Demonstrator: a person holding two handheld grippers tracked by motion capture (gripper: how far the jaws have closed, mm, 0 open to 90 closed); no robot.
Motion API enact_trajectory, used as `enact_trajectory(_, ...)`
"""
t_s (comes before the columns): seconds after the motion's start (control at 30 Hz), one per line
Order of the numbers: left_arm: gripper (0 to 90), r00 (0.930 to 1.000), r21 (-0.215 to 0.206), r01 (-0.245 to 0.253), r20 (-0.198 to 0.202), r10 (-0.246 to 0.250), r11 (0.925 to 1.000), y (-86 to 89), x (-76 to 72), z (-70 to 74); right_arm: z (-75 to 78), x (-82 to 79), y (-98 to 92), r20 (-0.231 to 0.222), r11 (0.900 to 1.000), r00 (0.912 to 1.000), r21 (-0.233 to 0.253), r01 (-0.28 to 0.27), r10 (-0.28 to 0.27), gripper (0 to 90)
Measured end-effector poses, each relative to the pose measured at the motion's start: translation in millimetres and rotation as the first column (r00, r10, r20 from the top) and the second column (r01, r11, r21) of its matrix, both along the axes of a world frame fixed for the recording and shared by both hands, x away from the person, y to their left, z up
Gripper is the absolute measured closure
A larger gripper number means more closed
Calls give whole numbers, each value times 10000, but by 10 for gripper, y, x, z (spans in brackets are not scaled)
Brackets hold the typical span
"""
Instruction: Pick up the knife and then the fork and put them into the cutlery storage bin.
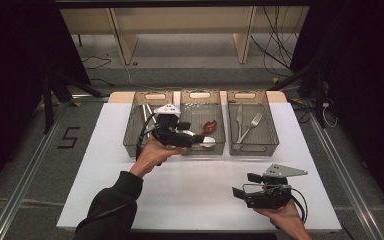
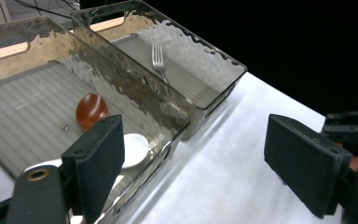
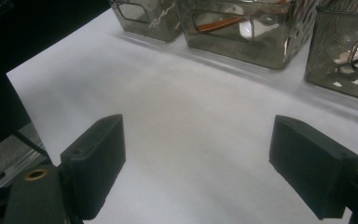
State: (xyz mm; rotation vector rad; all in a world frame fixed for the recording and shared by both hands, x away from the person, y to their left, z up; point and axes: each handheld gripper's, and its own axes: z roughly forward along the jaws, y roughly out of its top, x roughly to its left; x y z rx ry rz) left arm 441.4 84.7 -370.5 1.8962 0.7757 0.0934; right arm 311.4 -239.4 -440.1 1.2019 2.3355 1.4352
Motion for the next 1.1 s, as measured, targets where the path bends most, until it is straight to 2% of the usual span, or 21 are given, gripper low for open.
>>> enact_trajectory(0.27,196,9998,-185,-188,52,189,9997,185,-143,-112,2,-8,0,33,10000,10000,8,35,-35,190)
enact_trajectory(0.33,196,9998,-105,-213,54,214,9997,224,-171,-138,2,-10,0,19,10000,10000,19,63,-63,190)
enact_trajectory(0.47,195,9996,-246,-218,189,223,9995,287,-249,-149,14,-21,6,123,10000,9999,2,37,-37,190)
enact_trajectory(0.6,193,9990,-168,-164,409,171,9997,337,-347,-171,20,-23,6,170,10000,9998,27,80,-80,190)
enact_trajectory(0.9,188,9983,-220,-268,508,278,9994,460,-490,-220,20,-26,21,196,10000,9998,8,91,-91,190)
enact_trajectory(1.1,188,9980,-412,-370,499,390,9985,570,-581,-266,16,-27,8,256,9999,9996,-5,111,-111,190)
